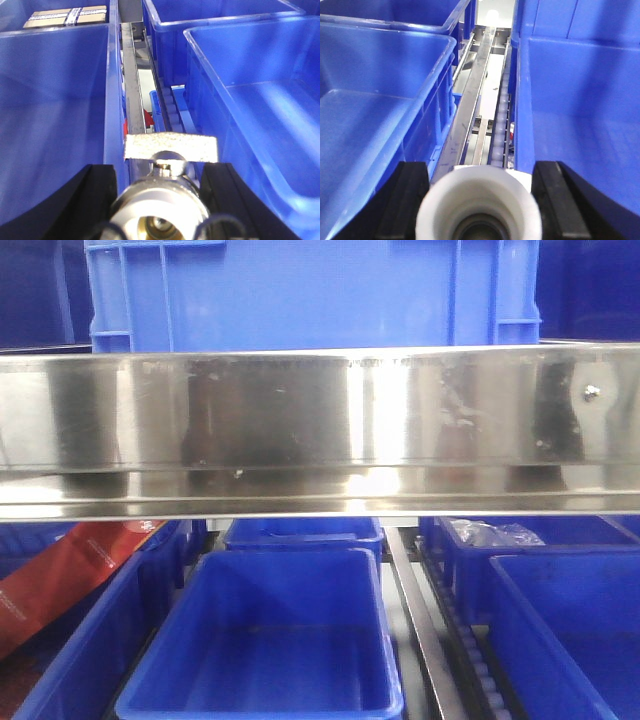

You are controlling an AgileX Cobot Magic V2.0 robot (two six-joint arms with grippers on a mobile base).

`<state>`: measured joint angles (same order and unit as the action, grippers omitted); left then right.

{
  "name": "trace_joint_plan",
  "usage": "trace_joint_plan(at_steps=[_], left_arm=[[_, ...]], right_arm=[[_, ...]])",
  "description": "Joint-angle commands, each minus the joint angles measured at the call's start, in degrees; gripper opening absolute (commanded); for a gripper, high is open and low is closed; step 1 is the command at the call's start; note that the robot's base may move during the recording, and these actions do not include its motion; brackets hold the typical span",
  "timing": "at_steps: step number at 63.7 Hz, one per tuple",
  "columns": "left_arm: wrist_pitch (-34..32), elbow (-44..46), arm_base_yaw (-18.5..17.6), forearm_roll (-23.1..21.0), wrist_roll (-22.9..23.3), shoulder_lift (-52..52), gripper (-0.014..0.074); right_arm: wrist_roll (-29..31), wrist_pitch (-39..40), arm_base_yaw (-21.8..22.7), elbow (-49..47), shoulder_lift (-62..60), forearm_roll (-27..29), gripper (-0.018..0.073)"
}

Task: Place valve from conveyor to right shelf box
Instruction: 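Move both held valves over the blue bin on the shelf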

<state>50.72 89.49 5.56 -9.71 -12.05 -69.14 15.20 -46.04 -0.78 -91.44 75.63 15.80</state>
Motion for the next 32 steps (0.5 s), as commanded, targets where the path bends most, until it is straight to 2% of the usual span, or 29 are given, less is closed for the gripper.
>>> trace_joint_plan(at_steps=[1,32], left_arm=[[-2.68,0.48,-0.27,-0.65,0.17,0.62,-0.0111],[-2.68,0.48,-0.27,-0.65,0.17,0.62,-0.0111]], right_arm=[[0.34,4.07,0.09,-1.0,-0.81,0.11,-0.0154],[0.34,4.07,0.09,-1.0,-0.81,0.11,-0.0154]])
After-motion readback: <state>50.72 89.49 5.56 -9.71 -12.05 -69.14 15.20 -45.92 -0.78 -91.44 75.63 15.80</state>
